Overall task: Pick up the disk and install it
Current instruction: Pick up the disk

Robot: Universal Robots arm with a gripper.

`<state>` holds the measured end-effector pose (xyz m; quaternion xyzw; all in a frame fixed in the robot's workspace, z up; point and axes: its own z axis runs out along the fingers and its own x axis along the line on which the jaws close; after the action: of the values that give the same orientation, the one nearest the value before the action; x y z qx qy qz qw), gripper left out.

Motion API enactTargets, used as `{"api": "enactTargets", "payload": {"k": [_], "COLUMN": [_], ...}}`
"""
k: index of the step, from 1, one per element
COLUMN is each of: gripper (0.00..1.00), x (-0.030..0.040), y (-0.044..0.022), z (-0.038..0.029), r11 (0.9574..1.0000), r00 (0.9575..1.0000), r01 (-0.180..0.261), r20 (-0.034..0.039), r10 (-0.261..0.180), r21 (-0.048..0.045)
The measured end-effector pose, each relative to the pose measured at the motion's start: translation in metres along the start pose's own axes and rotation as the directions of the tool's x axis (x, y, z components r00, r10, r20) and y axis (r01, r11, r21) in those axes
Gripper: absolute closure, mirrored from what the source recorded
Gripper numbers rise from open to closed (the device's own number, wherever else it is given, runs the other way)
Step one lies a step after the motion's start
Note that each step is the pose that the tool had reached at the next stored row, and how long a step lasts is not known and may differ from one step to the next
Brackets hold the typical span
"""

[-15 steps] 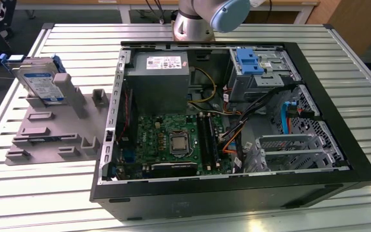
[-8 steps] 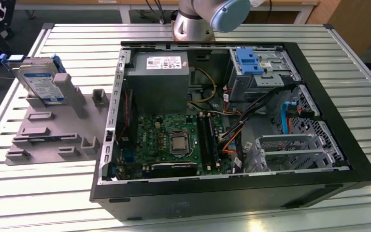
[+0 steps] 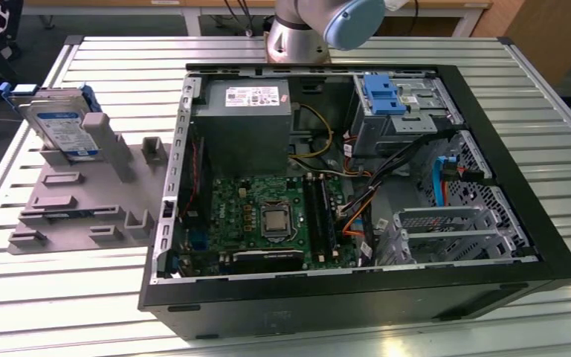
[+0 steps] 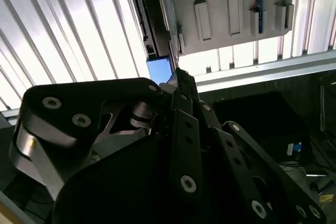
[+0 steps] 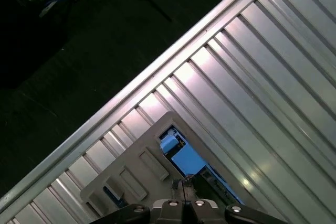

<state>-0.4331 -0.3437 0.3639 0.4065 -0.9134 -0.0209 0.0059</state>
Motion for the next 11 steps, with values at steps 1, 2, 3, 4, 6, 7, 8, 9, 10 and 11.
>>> {"api": "enactTargets", "payload": {"k": [1, 2, 3, 4, 6, 7, 8, 9, 10, 11], "gripper": [0.89, 0.89, 0.89, 0.89, 0.89, 0.89, 0.89, 0.89, 0.89, 0.89], "x": [0.0, 0.0001, 0.0001, 0.0001, 0.0001, 0.0001, 0.0001, 0.0001, 0.0001, 0.0001], "y": [0.0, -0.0001, -0.0001, -0.0001, -0.0002, -0.0001, -0.0001, -0.0001, -0.0001, -0.0001], "z": [0.0002, 0.0004, 0.0007, 0.0009, 0.0013, 0.0015, 0.0016, 0.0016, 0.0018, 0.0018], "r11": [0.9998, 0.9993, 0.9984, 0.9973, 0.994, 0.9919, 0.9894, 0.9866, 0.9836, 0.9807], "r00": [0.9998, 0.9993, 0.9984, 0.9973, 0.994, 0.9919, 0.9894, 0.9866, 0.9836, 0.9807], "r01": [0.018, 0.036, 0.056, 0.074, 0.109, 0.127, 0.145, 0.163, 0.18, 0.195], "r20": [-0.0009, -0.0016, -0.0025, -0.0032, -0.0047, -0.0055, -0.0063, -0.0071, -0.0077, -0.0082], "r10": [-0.018, -0.036, -0.056, -0.074, -0.109, -0.127, -0.145, -0.163, -0.18, -0.195], "r21": [-0.0001, -0.0003, -0.0005, -0.0006, -0.001, -0.0012, -0.0014, -0.0017, -0.0018, -0.002]}}
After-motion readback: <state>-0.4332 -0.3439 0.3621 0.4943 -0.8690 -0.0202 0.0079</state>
